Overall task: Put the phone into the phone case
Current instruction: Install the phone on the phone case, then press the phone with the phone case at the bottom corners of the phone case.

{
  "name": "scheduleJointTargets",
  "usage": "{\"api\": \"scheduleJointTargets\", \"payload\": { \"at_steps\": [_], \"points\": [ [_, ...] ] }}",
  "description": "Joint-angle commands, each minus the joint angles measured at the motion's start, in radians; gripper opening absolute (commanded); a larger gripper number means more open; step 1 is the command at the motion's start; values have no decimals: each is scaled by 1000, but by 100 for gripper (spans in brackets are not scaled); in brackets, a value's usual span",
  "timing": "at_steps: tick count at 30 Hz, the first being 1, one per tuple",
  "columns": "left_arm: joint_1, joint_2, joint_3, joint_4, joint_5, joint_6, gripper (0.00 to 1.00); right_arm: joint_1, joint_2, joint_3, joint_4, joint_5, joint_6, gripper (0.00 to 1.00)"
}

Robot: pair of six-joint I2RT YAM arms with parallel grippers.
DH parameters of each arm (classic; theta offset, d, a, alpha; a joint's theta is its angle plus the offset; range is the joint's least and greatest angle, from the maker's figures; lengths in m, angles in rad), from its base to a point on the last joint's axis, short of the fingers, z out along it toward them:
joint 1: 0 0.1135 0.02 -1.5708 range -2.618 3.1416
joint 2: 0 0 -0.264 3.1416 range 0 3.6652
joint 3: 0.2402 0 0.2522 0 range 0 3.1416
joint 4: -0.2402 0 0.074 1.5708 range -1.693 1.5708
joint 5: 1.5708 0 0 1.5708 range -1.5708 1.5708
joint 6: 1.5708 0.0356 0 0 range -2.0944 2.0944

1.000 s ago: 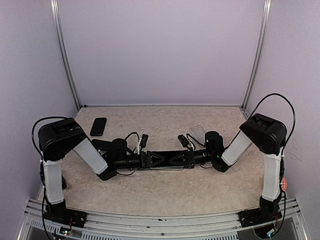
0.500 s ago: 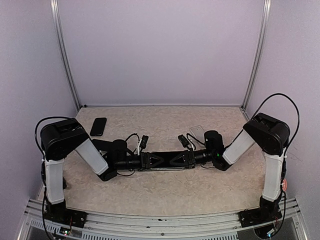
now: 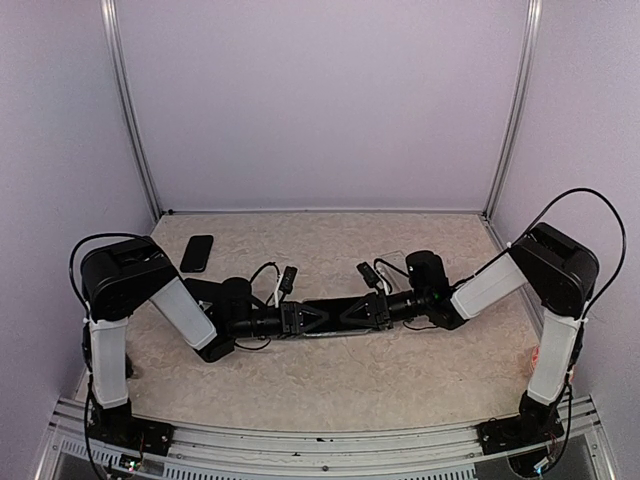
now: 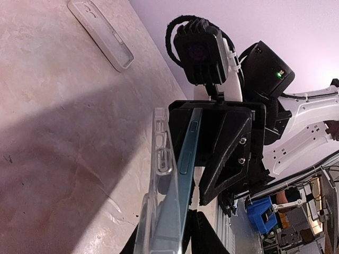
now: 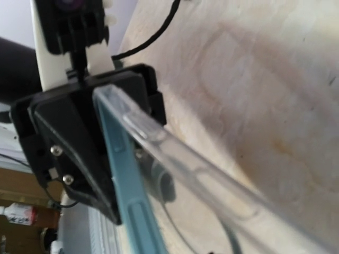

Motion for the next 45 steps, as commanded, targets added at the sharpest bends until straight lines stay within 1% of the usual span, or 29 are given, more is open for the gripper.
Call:
{"api": "scheduleJointTargets", "payload": {
  "at_steps": [1,5,12,16,23,30,35,40,45],
  "points": [
    [-4,-21,9,35,25,16,20,1,-82,46,-148,67,-73,33],
    [0,-27,2,39,24,15,19,-10,-113,46,-205,89,-91,35],
    [6,-30,-13,52,18,13,15,-15,-148,27,-244,95,-101,39],
    [12,-33,-19,58,19,10,14,-20,-181,24,-289,104,-126,41],
    [23,-44,-32,68,23,9,14,-36,-239,13,-374,118,-169,42],
    [37,-57,-43,80,32,7,13,-59,-294,-24,-422,132,-205,43],
    [42,-61,-42,96,52,5,10,-81,-341,-36,-456,130,-230,43],
    [49,-64,-42,140,104,3,10,-102,-386,-42,-472,83,-265,45],
    [60,-73,-54,194,161,5,10,-106,-406,-42,-504,13,-338,46]
  ]
}}
